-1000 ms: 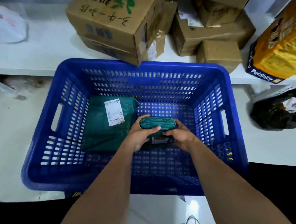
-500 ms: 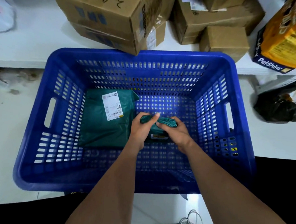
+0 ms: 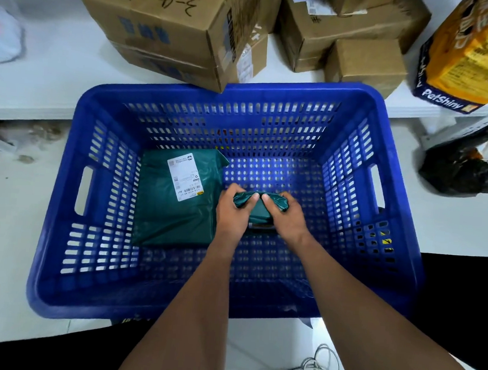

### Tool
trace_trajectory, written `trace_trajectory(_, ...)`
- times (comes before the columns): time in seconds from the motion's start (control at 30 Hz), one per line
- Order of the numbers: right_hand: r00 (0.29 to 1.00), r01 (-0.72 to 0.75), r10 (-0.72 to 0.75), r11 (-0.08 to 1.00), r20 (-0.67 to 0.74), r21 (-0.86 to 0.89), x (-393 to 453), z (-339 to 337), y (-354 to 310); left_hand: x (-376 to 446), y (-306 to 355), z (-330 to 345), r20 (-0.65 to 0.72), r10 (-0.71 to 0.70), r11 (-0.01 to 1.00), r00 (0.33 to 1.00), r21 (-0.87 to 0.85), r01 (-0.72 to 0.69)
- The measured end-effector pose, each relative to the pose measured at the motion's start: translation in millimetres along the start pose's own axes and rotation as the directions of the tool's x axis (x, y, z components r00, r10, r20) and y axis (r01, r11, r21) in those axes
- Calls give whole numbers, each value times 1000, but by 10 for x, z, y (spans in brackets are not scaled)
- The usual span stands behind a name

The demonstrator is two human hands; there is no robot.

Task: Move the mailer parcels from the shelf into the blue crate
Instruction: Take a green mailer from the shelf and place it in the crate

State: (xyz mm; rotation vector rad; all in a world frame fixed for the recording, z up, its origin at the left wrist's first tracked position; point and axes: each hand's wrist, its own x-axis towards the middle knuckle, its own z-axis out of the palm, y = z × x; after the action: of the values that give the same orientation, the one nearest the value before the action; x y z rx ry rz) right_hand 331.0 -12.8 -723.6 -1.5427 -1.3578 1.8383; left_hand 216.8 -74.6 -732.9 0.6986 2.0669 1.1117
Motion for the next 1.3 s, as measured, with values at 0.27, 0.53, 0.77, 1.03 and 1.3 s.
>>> trace_trajectory(0.27, 936, -329, 279, 911, 214, 250, 29, 16, -92, 25, 63, 109, 17, -436, 746, 900, -552, 372)
trace_trajectory(0.53, 959, -246, 263, 957, -105, 154, 193, 143, -55, -11, 67, 41, 96, -322, 800, 942, -504, 325)
trace_trajectory(0.77, 995, -25, 2, 971, -99, -237, 52, 27, 25, -131, 31, -238, 216, -78, 957, 973, -259, 134)
trace_trajectory(1.03, 988, -130, 138, 987, -74, 97, 56, 47, -41, 68, 452, 109, 107, 289, 637, 951, 720, -275)
trace_trajectory(1.3, 957, -207, 150, 953, -249, -222, 16, 134, -72, -96, 118, 279, 92, 285, 458, 954, 862, -220)
